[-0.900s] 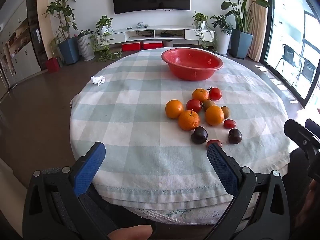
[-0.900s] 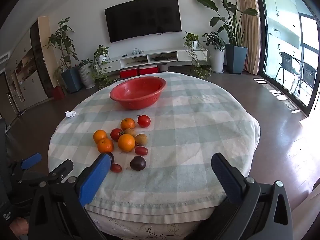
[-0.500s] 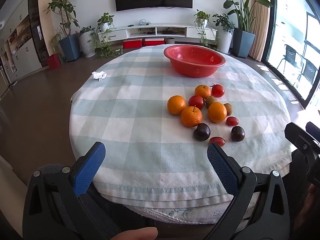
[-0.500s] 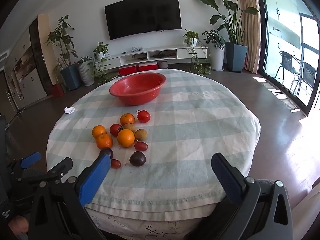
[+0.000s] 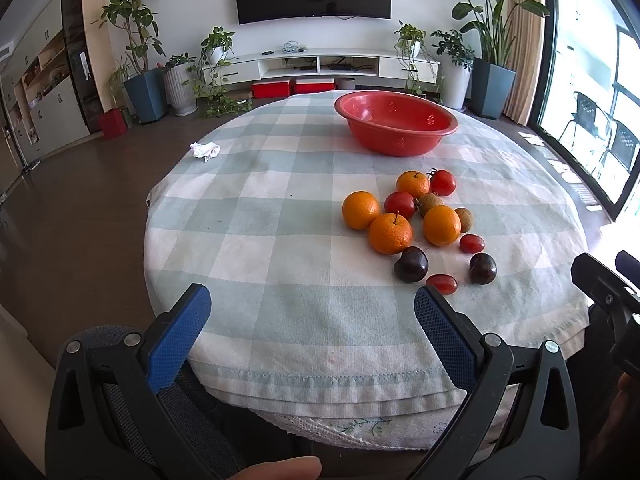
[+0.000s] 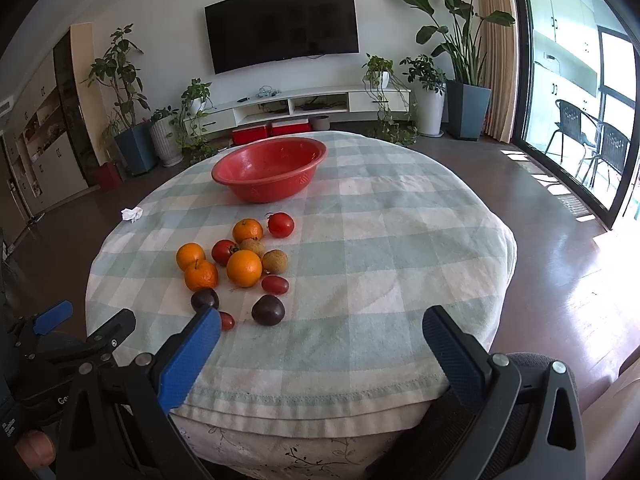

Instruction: Organize fruits

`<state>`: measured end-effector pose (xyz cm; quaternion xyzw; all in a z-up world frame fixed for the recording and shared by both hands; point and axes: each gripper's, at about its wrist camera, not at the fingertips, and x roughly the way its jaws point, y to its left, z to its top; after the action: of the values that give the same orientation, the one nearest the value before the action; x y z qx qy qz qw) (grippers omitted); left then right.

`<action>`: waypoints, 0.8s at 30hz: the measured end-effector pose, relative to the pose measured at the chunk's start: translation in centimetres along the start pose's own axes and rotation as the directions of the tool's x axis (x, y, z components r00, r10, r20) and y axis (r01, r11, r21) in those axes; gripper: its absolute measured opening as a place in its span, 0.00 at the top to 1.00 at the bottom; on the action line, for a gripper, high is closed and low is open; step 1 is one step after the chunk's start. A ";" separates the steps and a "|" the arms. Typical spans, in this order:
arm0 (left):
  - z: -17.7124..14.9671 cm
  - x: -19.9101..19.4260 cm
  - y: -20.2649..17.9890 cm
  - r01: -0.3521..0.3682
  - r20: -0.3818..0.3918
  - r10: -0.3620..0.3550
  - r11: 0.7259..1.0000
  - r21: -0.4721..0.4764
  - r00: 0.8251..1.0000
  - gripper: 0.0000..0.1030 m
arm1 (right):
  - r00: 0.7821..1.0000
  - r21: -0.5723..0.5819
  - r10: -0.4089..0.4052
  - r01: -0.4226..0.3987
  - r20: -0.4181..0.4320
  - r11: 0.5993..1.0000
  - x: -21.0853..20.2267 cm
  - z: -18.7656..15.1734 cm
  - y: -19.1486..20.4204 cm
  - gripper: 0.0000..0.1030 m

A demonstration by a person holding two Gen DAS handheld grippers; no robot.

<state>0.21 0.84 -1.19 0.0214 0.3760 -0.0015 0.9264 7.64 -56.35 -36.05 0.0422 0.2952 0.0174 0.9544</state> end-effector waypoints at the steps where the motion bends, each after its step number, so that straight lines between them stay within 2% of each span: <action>1: 0.0 0.0 0.0 -0.001 0.001 0.001 1.000 -0.001 1.000 0.00 | 1.000 -0.002 -0.003 0.003 -0.004 1.000 0.1 -0.1 0.0 0.00; 24: -0.1 0.0 0.2 0.001 0.001 -0.001 1.000 0.001 1.000 0.00 | 0.999 -0.013 -0.027 0.027 -0.020 1.000 0.5 -0.3 0.2 0.00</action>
<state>0.15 1.04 -1.22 0.0219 0.3757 -0.0020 0.9265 7.85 -56.10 -36.57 0.0320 0.3053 0.0070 0.9517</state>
